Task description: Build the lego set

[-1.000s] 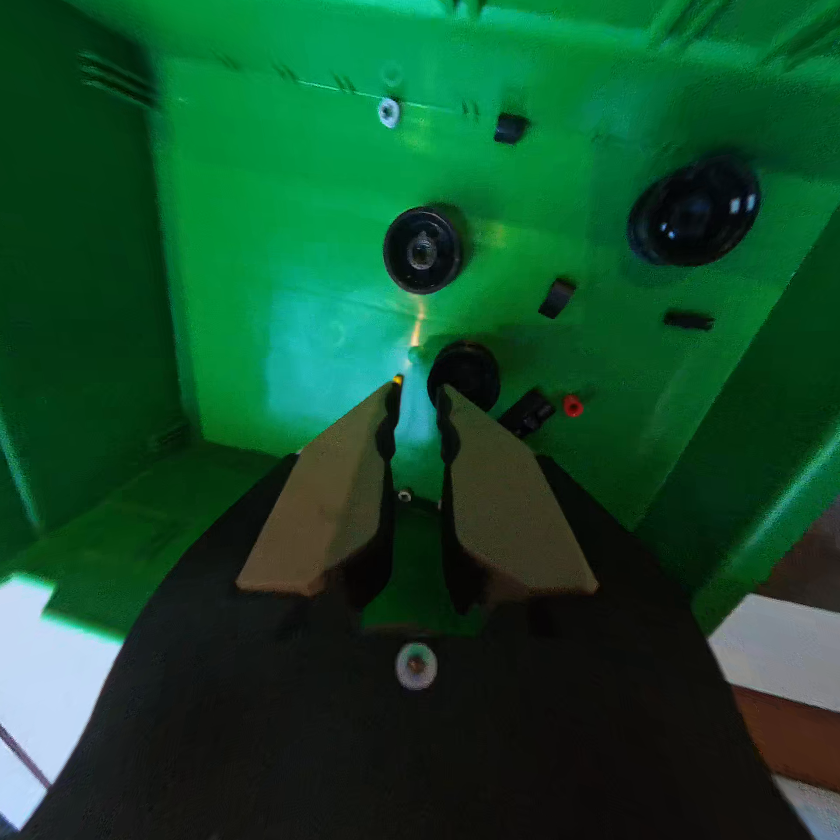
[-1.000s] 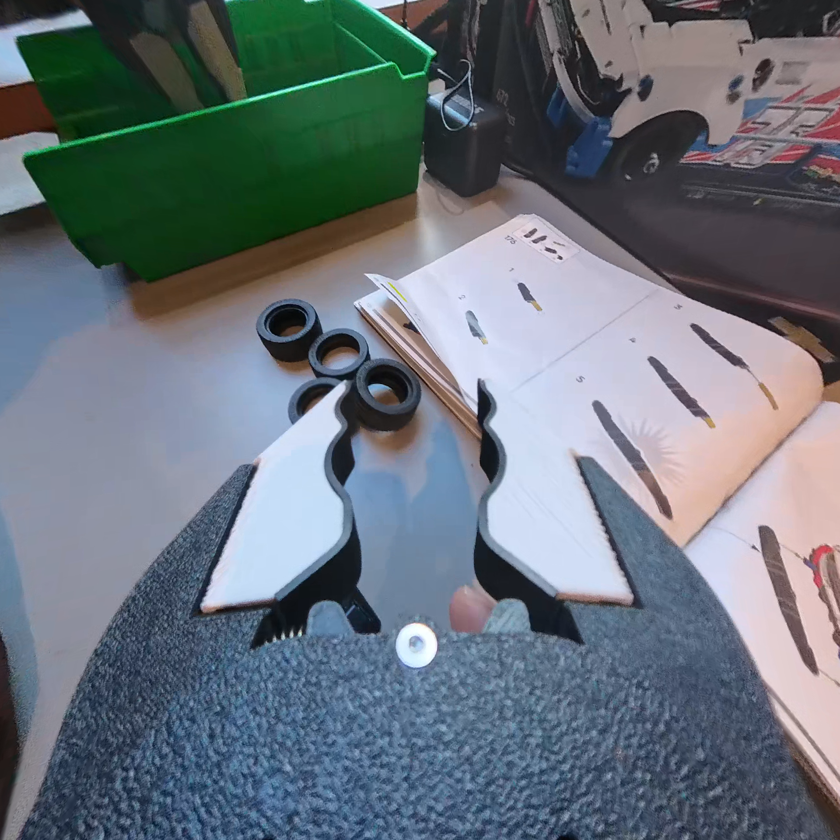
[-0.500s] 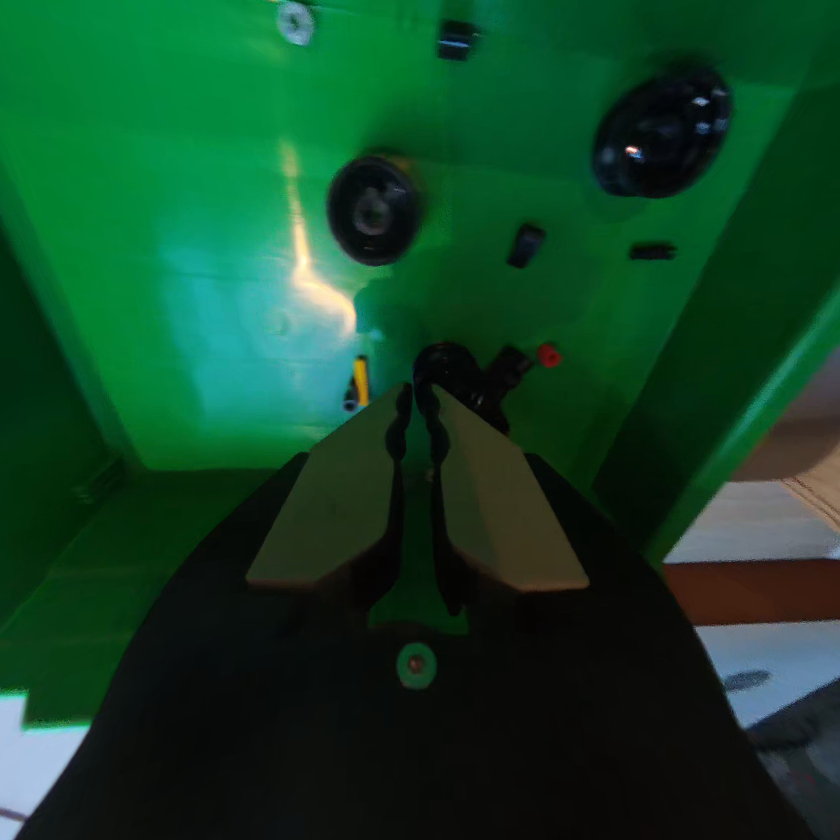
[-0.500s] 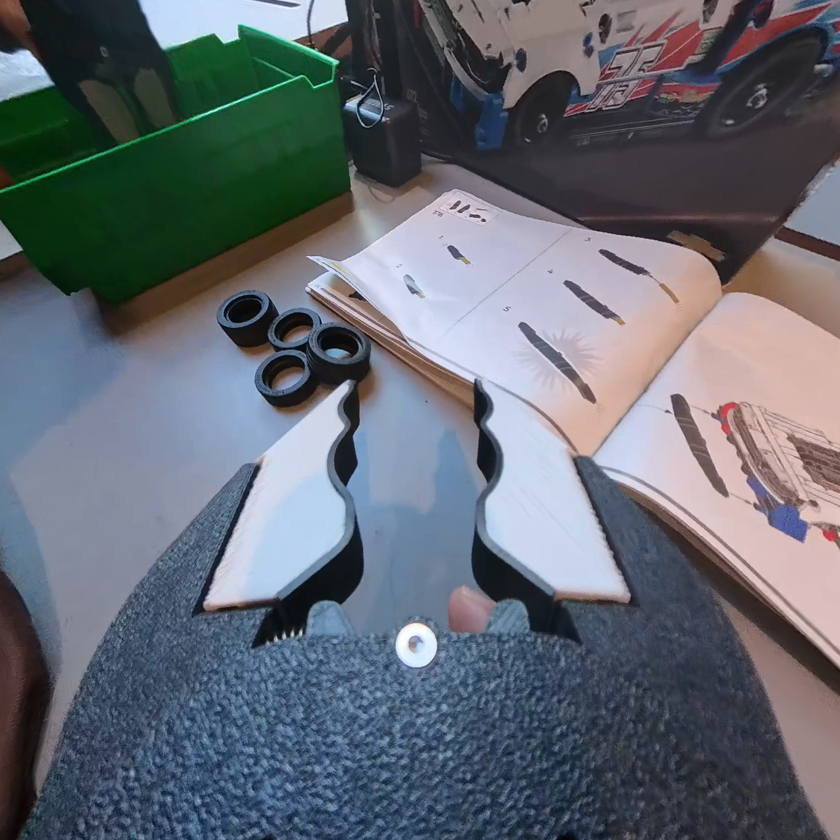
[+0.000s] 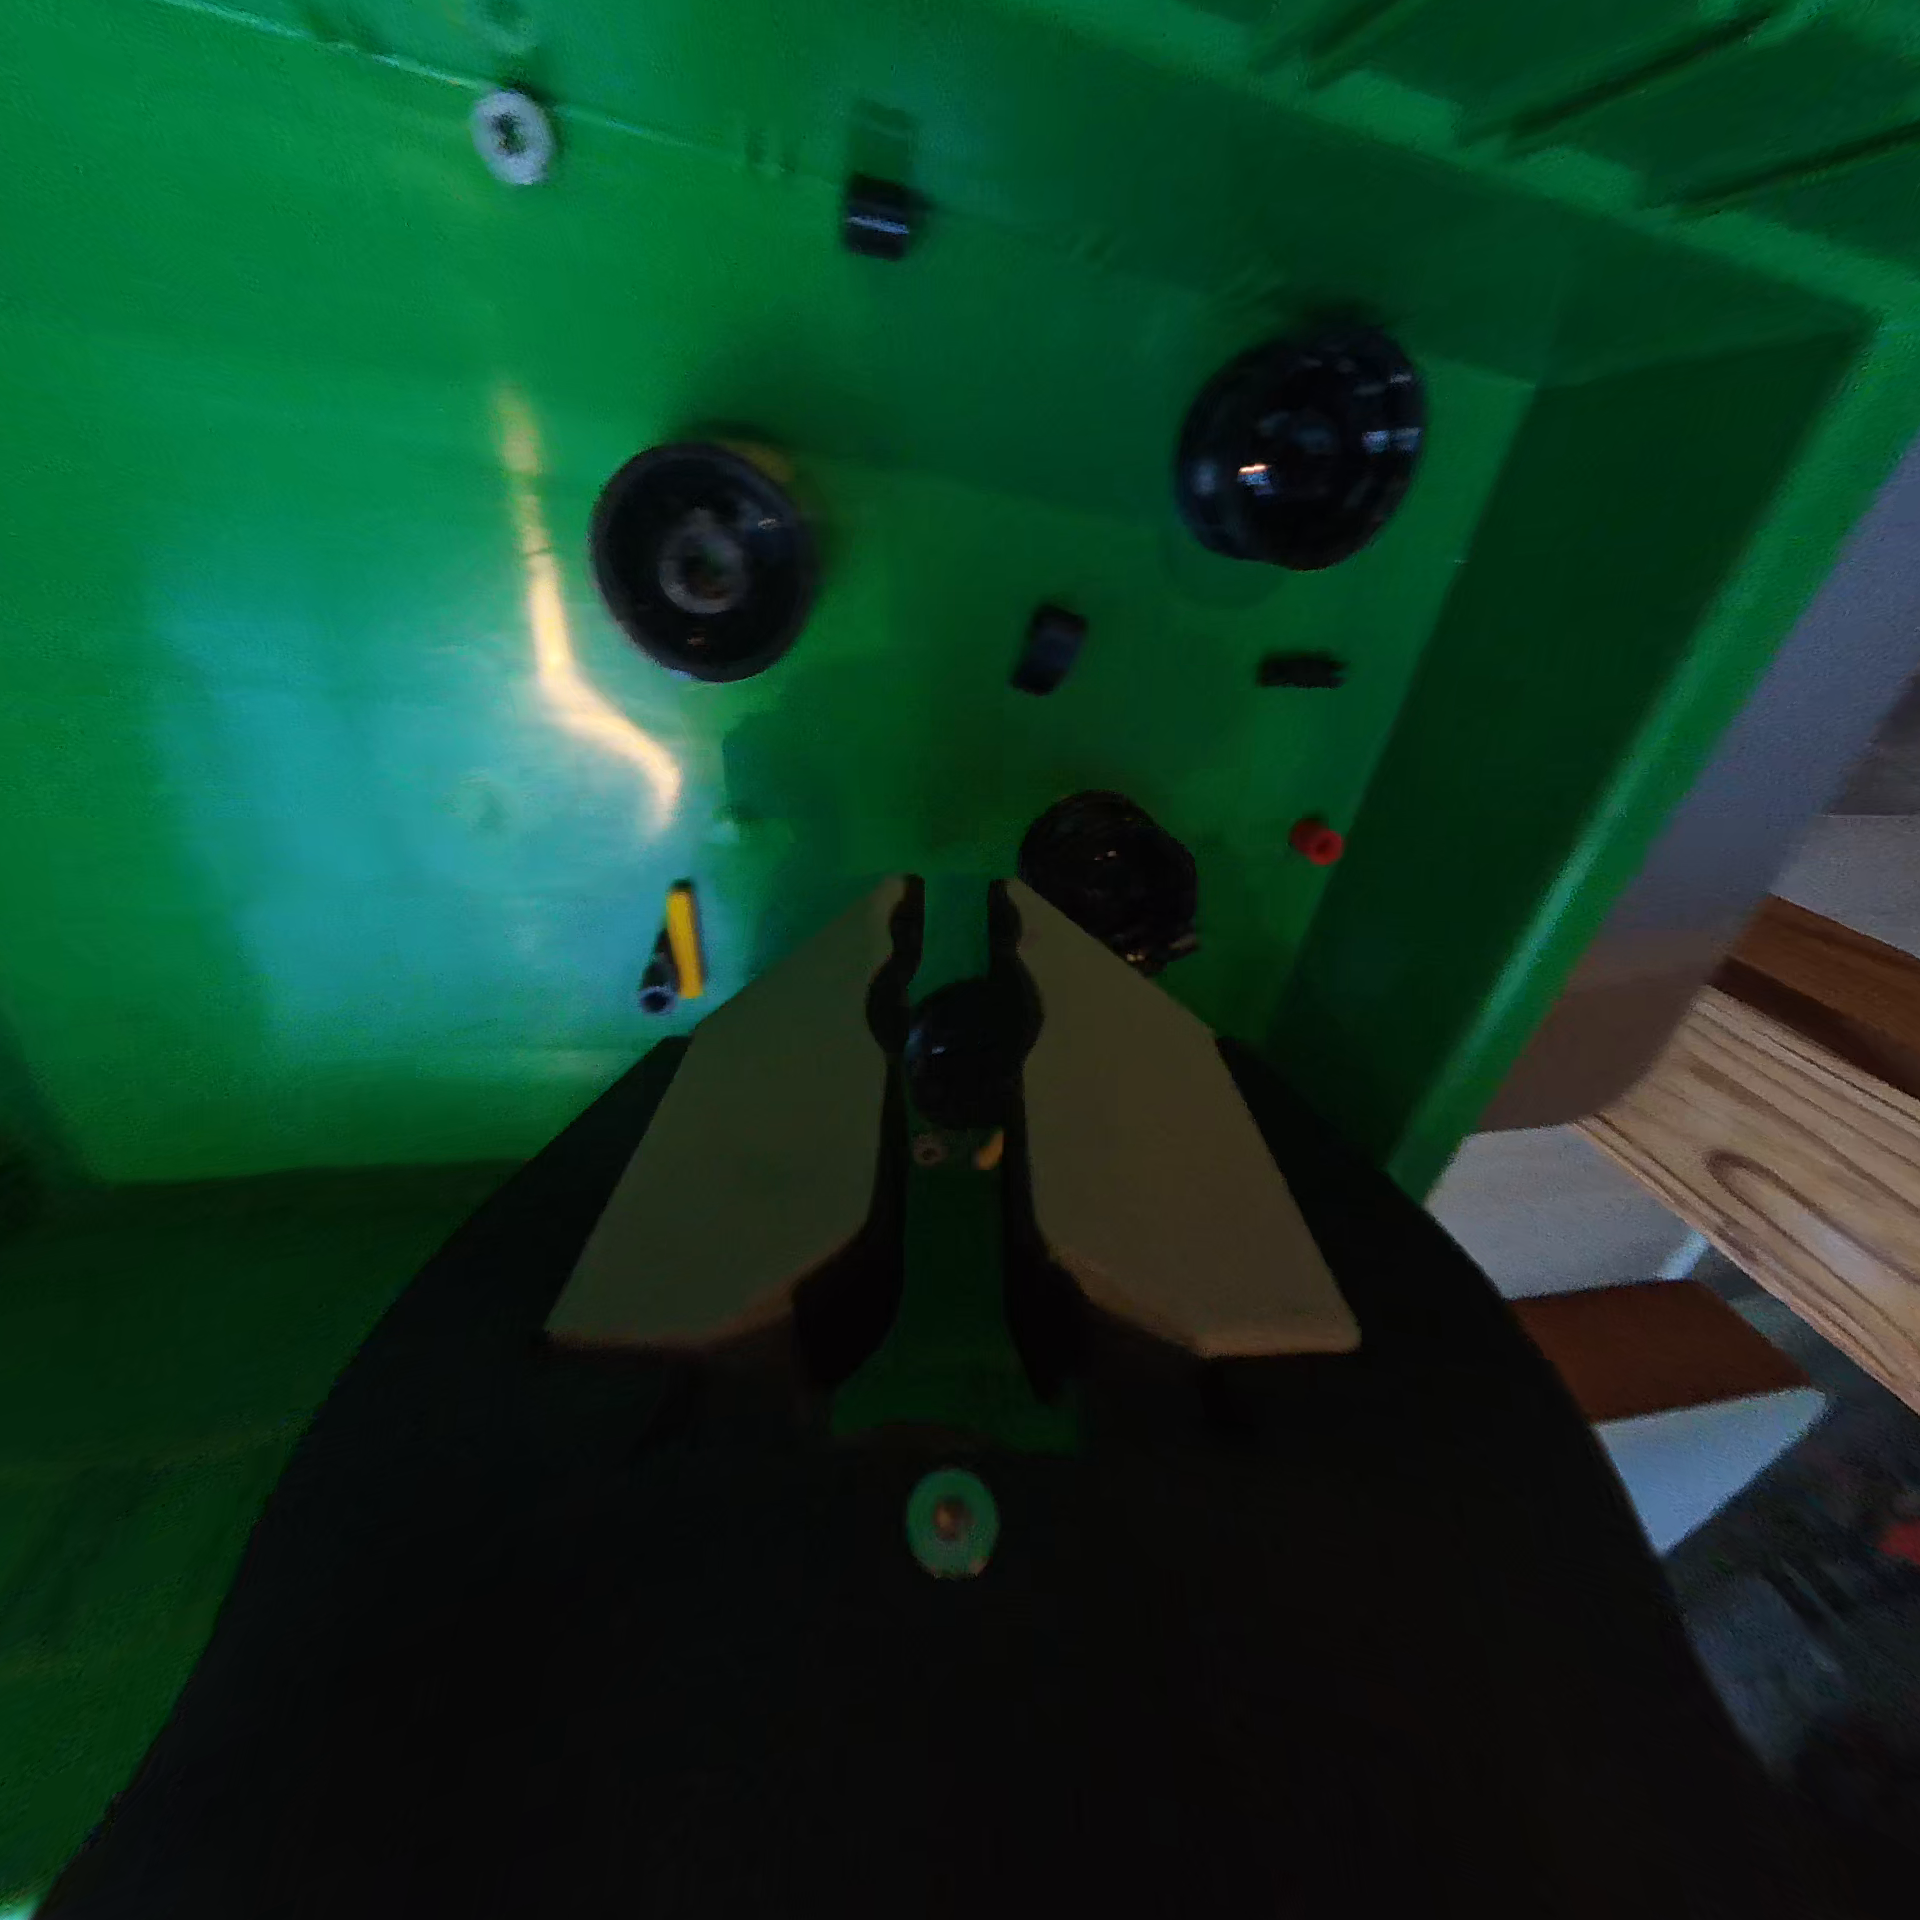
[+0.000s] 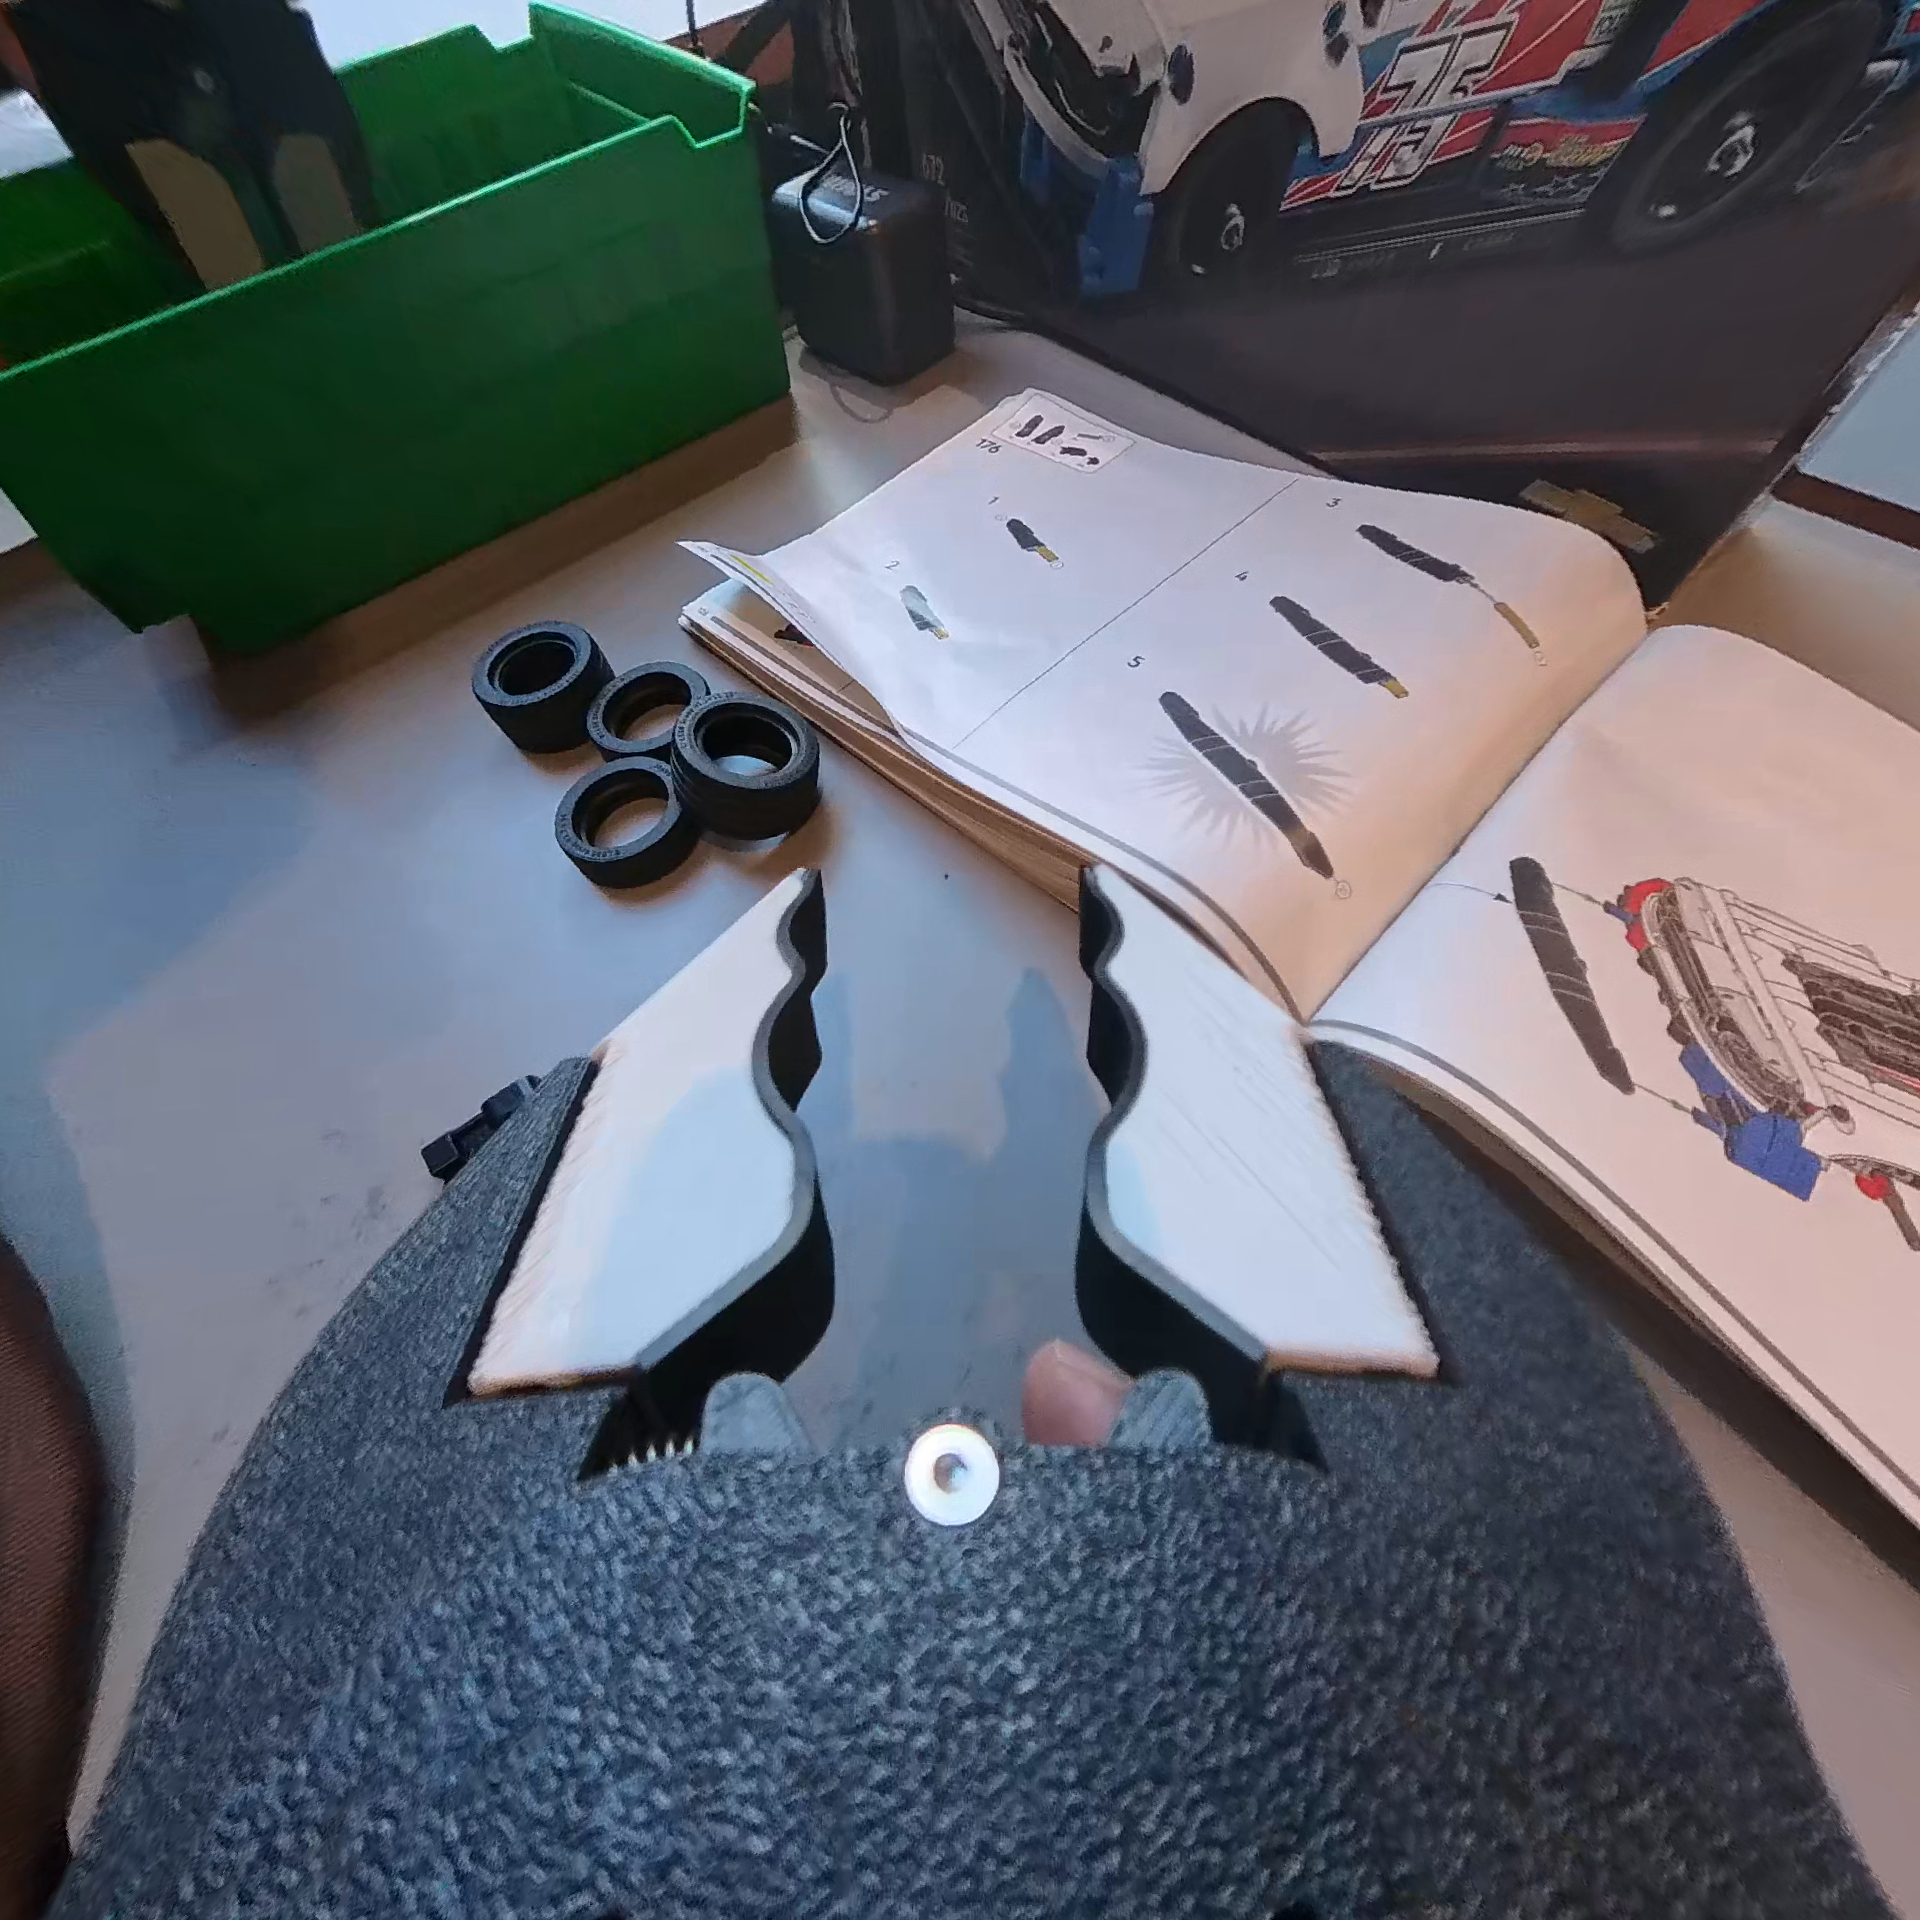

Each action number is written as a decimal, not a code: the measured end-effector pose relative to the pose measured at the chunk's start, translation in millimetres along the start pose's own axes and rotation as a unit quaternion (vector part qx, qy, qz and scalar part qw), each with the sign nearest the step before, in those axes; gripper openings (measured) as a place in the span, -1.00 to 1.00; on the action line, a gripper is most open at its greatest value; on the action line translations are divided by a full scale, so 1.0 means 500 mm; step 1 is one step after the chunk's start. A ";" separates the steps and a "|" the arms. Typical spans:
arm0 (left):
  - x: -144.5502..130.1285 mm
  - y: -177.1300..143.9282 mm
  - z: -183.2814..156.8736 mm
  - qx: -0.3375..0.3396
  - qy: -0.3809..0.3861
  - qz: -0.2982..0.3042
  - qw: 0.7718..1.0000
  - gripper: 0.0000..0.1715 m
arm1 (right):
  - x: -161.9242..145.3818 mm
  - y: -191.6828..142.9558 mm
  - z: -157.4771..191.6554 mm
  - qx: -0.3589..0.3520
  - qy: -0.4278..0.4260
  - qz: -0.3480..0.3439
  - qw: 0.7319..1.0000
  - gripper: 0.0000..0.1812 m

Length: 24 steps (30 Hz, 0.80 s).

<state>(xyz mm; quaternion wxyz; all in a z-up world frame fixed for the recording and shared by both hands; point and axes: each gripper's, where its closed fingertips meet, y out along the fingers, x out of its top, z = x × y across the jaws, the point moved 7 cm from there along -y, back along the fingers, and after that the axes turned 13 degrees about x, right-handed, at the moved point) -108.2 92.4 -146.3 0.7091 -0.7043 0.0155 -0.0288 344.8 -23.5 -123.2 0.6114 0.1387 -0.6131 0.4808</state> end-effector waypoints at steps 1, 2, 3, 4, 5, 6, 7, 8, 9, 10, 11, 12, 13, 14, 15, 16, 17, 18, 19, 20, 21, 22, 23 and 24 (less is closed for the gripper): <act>0.003 -0.004 -0.003 -0.007 -0.001 -0.009 1.000 -0.91 | -0.001 -0.001 0.000 -0.002 -0.001 0.001 1.000 -0.47; 0.006 -0.009 0.010 0.024 -0.006 -0.018 1.000 -0.90 | -0.001 -0.002 -0.001 -0.004 -0.002 0.002 1.000 -0.48; 0.007 -0.014 0.031 0.071 -0.016 -0.025 0.997 -0.85 | -0.001 -0.003 -0.002 -0.004 -0.002 0.002 1.000 -0.48; 0.005 -0.020 0.047 0.099 -0.023 -0.028 0.994 -0.86 | -0.001 -0.004 -0.002 -0.004 -0.002 0.001 1.000 -0.48; 0.004 -0.023 0.060 0.127 -0.029 -0.026 0.991 -0.87 | 0.000 -0.005 -0.003 -0.004 -0.001 0.001 1.000 -0.48; 0.002 -0.022 0.068 0.145 -0.030 -0.022 0.989 -0.90 | -0.001 -0.006 -0.004 -0.006 -0.002 0.001 1.000 -0.48; 0.001 -0.018 0.065 0.143 -0.023 -0.015 0.989 -0.91 | -0.001 -0.007 -0.004 -0.007 -0.002 0.002 1.000 -0.48; 0.000 -0.012 0.061 0.141 -0.012 -0.006 0.990 -0.91 | -0.001 -0.008 -0.005 -0.009 -0.002 0.002 1.000 -0.48; -0.001 -0.005 0.062 0.151 -0.004 0.005 0.989 -0.92 | -0.001 -0.009 -0.006 -0.010 -0.002 0.001 1.000 -0.48; -0.002 0.002 0.062 0.154 0.001 0.017 0.988 -0.92 | 0.000 -0.010 -0.006 -0.010 -0.002 0.000 1.000 -0.48; -0.002 0.009 0.062 0.154 0.004 0.027 0.988 -0.92 | 0.000 -0.011 -0.006 -0.010 -0.001 -0.001 1.000 -0.48; -0.002 0.014 0.063 0.156 0.006 0.035 0.987 -0.92 | 0.000 -0.011 -0.007 -0.010 -0.001 0.000 1.000 -0.48; -0.003 0.019 0.063 0.155 0.010 0.042 0.987 -0.93 | 0.001 -0.012 -0.007 -0.011 -0.002 0.000 1.000 -0.49; -0.002 0.020 0.062 0.149 0.012 0.043 0.988 -0.97 | 0.001 -0.013 -0.007 -0.012 -0.003 0.000 1.000 -0.48; -0.001 0.020 0.065 0.151 0.011 0.044 0.988 -0.97 | 0.001 -0.014 -0.007 -0.013 -0.003 0.000 1.000 -0.49; -0.003 0.021 0.067 0.151 0.010 0.049 0.987 -0.97 | 0.001 -0.014 -0.007 -0.013 -0.003 0.000 1.000 -0.49; -0.004 0.021 0.068 0.149 0.008 0.050 0.988 -0.97 | 0.000 -0.015 -0.008 -0.013 -0.002 0.000 1.000 -0.49; -0.005 0.021 0.069 0.145 0.005 0.050 0.988 -0.97 | 0.000 -0.015 -0.008 -0.013 -0.002 0.000 1.000 -0.48; -0.005 0.021 0.069 0.142 0.003 0.050 0.989 -0.97 | 0.000 -0.015 -0.008 -0.013 -0.001 0.000 1.000 -0.48; -0.005 0.021 0.069 0.140 0.002 0.050 0.989 -0.97 | -0.001 -0.016 -0.007 -0.013 -0.001 0.000 1.000 -0.48; -0.005 0.020 0.068 0.141 0.004 0.050 0.989 -0.97 | -0.002 -0.017 -0.006 -0.012 -0.002 0.001 1.000 -0.48; -0.003 0.019 0.066 0.143 0.003 0.044 0.989 -0.97 | -0.003 -0.018 -0.006 -0.012 -0.002 0.003 1.000 -0.48; 0.000 0.015 0.063 0.145 0.000 0.034 0.989 -0.97 | -0.004 -0.020 -0.004 -0.013 -0.003 0.004 1.000 -0.48; 0.004 0.007 0.062 0.154 -0.004 0.025 0.988 -0.98 | -0.006 -0.024 -0.002 -0.013 -0.003 0.004 1.000 -0.48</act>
